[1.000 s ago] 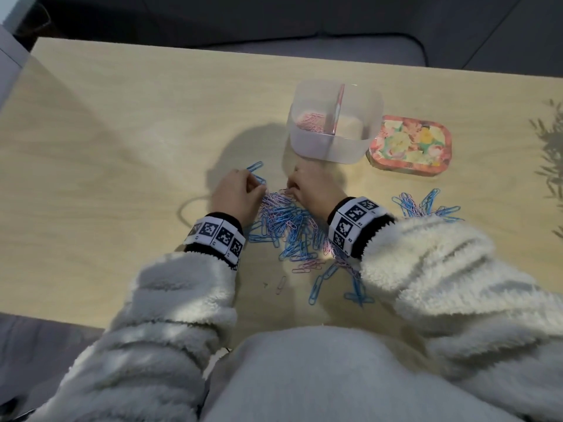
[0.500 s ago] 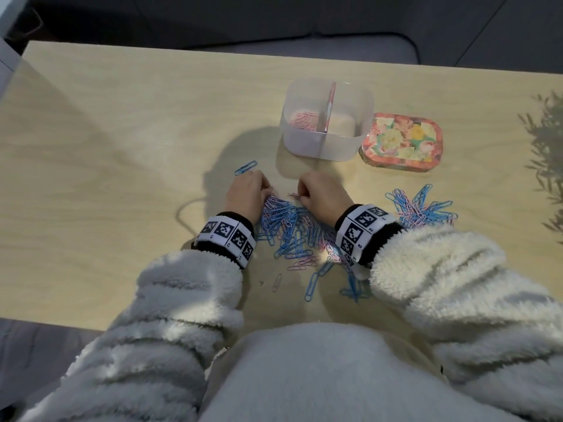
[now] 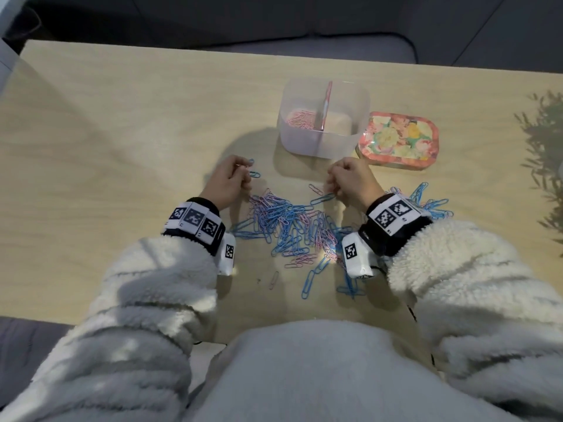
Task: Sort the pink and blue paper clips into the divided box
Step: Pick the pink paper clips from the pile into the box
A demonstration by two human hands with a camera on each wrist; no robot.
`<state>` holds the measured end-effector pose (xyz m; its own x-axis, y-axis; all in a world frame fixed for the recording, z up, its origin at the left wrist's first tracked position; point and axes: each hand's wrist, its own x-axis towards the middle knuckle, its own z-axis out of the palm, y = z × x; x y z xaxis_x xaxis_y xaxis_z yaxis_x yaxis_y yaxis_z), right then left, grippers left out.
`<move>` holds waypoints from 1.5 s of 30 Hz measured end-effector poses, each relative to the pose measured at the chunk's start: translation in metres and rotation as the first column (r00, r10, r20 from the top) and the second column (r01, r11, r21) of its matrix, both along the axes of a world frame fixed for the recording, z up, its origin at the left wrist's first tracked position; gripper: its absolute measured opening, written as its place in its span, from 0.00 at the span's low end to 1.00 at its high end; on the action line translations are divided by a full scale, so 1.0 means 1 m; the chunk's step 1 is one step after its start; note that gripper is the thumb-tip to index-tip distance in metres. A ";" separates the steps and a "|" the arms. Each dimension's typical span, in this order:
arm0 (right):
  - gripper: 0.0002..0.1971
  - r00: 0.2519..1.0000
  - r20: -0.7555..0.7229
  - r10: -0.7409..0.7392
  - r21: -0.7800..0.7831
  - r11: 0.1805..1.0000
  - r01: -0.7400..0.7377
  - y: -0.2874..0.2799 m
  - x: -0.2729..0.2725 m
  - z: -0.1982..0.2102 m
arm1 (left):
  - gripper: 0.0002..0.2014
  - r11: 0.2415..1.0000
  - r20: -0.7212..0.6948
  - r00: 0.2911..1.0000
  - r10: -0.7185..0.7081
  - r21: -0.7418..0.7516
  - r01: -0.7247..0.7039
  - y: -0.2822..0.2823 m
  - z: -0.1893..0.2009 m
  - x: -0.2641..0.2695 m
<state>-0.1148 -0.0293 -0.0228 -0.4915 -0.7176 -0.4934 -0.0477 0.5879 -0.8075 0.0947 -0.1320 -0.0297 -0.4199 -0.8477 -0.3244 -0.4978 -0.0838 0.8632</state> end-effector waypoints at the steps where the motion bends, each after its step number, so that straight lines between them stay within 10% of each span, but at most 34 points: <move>1: 0.12 0.997 0.066 -0.035 0.027 0.999 0.033 0.000 0.000 0.001 | 0.08 0.999 -0.016 1.000 0.004 0.048 -0.003 0.002 0.002 -0.002; 7: 0.11 0.845 -0.429 0.321 0.130 0.947 -0.294 0.002 0.012 -0.011 | 0.08 0.908 0.338 0.863 -0.376 -0.049 0.415 0.009 -0.002 -0.020; 13: 0.10 0.745 -0.469 0.474 0.240 0.881 -0.409 0.000 0.014 -0.017 | 0.08 0.736 0.561 0.649 -0.513 -0.101 0.670 0.004 0.001 -0.036; 17: 0.05 0.743 -0.450 0.495 0.223 0.868 -0.443 0.002 0.014 -0.013 | 0.10 0.811 0.447 0.762 -0.469 -0.124 0.572 0.003 0.004 -0.050; 25: 0.12 0.993 0.041 0.109 -0.053 0.993 -0.107 0.006 0.003 -0.006 | 0.10 0.872 0.408 0.848 -0.338 -0.203 0.445 0.003 0.011 -0.047; 31: 0.13 0.966 -0.164 0.200 -0.161 0.961 -0.226 -0.006 0.017 -0.002 | 0.12 0.925 0.405 0.886 -0.225 -0.196 0.325 0.010 0.016 0.005; 36: 0.07 0.704 -0.546 0.454 0.098 0.869 -0.485 -0.017 0.031 -0.008 | 0.11 0.911 0.448 0.839 -0.309 -0.113 0.396 0.019 0.004 0.013; 40: 0.04 0.594 -0.559 0.578 0.192 0.788 -0.585 -0.015 0.030 -0.007 | 0.09 0.899 0.458 0.841 -0.289 -0.172 0.403 0.022 -0.001 0.008; 45: 0.01 0.774 -0.385 0.504 0.067 0.851 -0.521 -0.010 0.015 -0.005 | 0.06 0.910 0.393 0.875 -0.284 -0.178 0.375 0.020 -0.001 0.010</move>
